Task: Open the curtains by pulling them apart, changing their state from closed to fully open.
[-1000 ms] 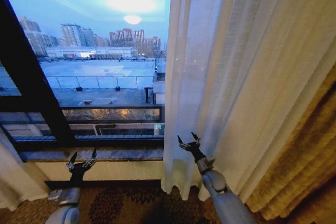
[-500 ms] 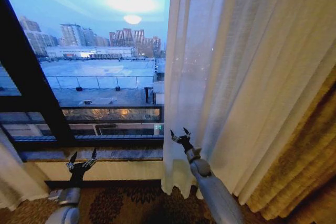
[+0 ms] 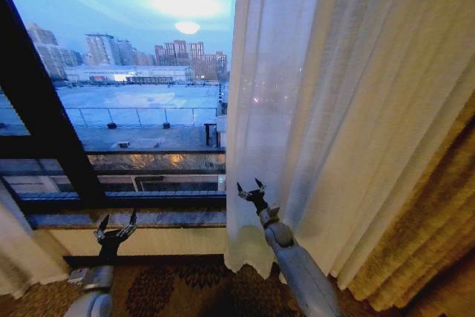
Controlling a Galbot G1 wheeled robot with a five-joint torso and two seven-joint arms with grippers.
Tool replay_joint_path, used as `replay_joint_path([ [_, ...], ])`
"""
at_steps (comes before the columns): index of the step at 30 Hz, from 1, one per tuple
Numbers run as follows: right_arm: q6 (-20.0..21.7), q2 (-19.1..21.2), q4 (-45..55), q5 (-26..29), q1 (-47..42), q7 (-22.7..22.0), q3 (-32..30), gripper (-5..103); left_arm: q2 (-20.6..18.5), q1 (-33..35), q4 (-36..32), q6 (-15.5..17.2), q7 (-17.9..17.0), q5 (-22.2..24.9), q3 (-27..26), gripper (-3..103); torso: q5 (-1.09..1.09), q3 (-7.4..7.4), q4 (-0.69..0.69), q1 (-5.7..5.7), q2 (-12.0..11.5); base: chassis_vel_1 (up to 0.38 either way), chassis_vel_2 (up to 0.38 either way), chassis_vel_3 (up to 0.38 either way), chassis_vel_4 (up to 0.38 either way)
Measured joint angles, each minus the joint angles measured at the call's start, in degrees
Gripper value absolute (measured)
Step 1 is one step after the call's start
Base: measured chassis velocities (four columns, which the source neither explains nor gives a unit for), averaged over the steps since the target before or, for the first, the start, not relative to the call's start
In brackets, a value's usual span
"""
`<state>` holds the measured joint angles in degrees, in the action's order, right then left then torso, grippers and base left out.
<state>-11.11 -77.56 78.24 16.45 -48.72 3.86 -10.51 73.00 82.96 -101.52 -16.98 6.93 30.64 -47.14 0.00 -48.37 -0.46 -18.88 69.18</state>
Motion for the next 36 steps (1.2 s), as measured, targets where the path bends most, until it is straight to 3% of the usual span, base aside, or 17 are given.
replay_joint_path([
  [18,0.08,0.06,1.89,-1.04,-1.70,0.81,2.69,100,0.00,0.00,0.00,0.00,0.00,0.00,0.00,100,0.00,0.00,0.00,0.00,0.00,0.000,0.000,0.000,0.000],
  [29,-0.68,-5.04,-10.55,-6.30,7.40,-3.28,-0.01,103,0.00,0.00,0.00,0.00,0.00,0.00,0.00,100,0.00,0.00,0.01,0.00,0.00,0.000,0.000,0.000,0.000],
  [33,-0.52,-5.34,-11.77,-7.00,8.07,-5.36,-0.55,98,0.00,0.00,0.00,0.00,0.00,0.00,0.00,100,0.00,0.00,0.01,0.00,0.00,0.000,0.000,0.000,0.000],
  [36,-0.76,-4.85,-11.92,-7.16,7.85,-5.60,-0.73,83,0.00,0.00,0.00,0.00,0.00,0.00,0.00,100,0.00,0.00,0.00,0.00,0.01,0.000,0.000,0.000,0.000],
])
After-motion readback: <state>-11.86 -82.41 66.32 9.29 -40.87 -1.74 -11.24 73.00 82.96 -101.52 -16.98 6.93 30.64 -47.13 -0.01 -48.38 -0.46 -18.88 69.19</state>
